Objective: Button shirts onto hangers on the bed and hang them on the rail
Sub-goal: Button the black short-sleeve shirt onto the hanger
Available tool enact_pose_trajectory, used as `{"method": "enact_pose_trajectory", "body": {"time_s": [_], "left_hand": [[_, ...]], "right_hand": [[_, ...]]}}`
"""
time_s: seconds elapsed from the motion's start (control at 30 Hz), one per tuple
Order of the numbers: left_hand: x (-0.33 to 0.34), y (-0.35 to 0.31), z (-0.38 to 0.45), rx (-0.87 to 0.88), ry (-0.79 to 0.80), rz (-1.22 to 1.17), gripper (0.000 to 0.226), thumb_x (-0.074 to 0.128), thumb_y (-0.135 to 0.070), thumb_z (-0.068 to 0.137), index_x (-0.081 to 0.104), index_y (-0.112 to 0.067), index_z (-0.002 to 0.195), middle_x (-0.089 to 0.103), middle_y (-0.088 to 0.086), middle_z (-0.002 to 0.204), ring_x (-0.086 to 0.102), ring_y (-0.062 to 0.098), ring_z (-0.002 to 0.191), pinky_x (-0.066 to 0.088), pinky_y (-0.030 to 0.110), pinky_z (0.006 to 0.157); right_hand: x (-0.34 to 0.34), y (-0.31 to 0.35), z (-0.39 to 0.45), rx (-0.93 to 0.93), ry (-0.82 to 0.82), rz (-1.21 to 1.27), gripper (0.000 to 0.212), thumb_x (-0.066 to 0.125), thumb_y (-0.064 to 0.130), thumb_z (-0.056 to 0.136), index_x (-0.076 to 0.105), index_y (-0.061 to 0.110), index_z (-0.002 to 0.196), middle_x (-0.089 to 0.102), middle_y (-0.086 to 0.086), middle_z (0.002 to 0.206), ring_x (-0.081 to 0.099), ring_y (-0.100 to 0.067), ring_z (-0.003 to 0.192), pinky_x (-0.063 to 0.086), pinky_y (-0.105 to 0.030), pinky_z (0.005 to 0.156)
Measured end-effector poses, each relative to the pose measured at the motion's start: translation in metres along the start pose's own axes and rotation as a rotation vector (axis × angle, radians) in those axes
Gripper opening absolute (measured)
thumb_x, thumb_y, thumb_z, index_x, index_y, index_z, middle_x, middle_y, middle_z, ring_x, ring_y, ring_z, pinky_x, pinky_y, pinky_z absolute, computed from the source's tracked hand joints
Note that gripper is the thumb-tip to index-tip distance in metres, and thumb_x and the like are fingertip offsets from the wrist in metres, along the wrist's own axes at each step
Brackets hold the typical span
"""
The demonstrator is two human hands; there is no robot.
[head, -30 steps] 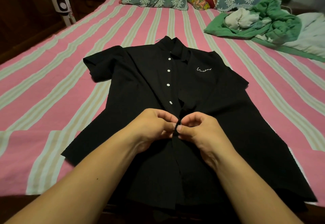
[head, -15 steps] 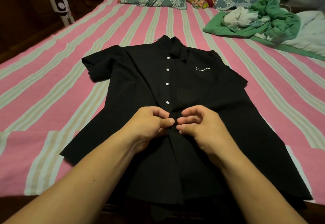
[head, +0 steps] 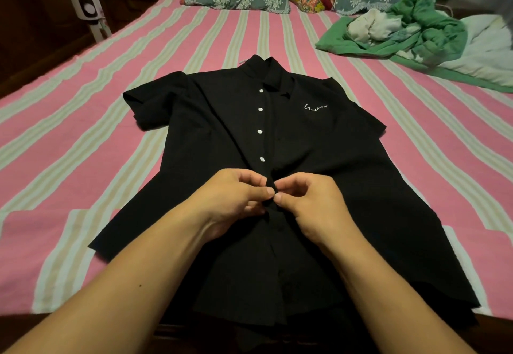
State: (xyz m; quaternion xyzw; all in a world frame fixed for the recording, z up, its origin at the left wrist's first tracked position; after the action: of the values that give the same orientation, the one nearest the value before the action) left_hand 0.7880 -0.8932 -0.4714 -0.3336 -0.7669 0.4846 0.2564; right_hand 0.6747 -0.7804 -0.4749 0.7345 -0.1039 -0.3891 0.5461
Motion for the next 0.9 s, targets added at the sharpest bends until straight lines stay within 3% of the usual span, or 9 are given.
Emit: {"method": "enact_pose_trajectory", "body": {"time_s": [0.17,0.4,0.67,0.9], "left_hand": [[-0.0003,-0.0016,-0.0021,0.017,0.006,0.014,0.014,0.074,0.002,0.087,0.064,-0.009,0.086,0.066,0.002,0.068,0.063,0.010,0.060,0.056,0.025,0.068],[-0.0065,-0.0071,-0.0012,-0.114,0.135,-0.150,0.021,0.069,0.006,0.088,0.060,-0.013,0.085,0.065,0.008,0.082,0.060,0.013,0.064,0.056,0.024,0.062],[-0.0063,-0.0069,0.0012,-0.108,0.167,-0.096,0.020,0.066,0.005,0.091,0.059,-0.012,0.083,0.063,0.001,0.070,0.061,0.010,0.061,0.055,0.024,0.067],[-0.0079,-0.0070,0.0018,-0.066,0.145,-0.132,0.012,0.066,0.005,0.090,0.066,-0.004,0.098,0.068,0.005,0.077,0.065,0.011,0.064,0.056,0.022,0.064]], "right_hand": [[-0.0017,0.0010,0.0002,-0.009,0.005,0.036,0.018,0.083,0.010,0.081,0.076,0.027,0.085,0.075,0.006,0.077,0.072,-0.008,0.077,0.060,-0.033,0.081],[-0.0036,0.0071,-0.0028,-0.110,-0.052,-0.107,0.022,0.082,0.014,0.080,0.063,0.026,0.080,0.072,0.006,0.078,0.068,-0.008,0.075,0.054,-0.028,0.070],[-0.0012,0.0063,-0.0018,-0.076,-0.022,-0.040,0.017,0.079,0.012,0.082,0.069,0.026,0.079,0.070,0.006,0.076,0.065,-0.007,0.071,0.052,-0.024,0.067],[-0.0022,0.0100,-0.0050,-0.021,-0.039,-0.047,0.012,0.078,0.017,0.083,0.072,0.025,0.077,0.071,0.006,0.072,0.062,-0.002,0.063,0.049,-0.020,0.058]]}}
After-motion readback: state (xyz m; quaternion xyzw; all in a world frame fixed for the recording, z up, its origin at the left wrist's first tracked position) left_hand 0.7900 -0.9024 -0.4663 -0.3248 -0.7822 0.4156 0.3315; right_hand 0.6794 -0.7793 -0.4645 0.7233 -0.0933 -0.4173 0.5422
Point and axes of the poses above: each hand's wrist, its own z-axis towards the middle knuckle, its own x-axis out of the palm, y = z × x, the point moved 1 cm from there along z, towards the middle knuckle
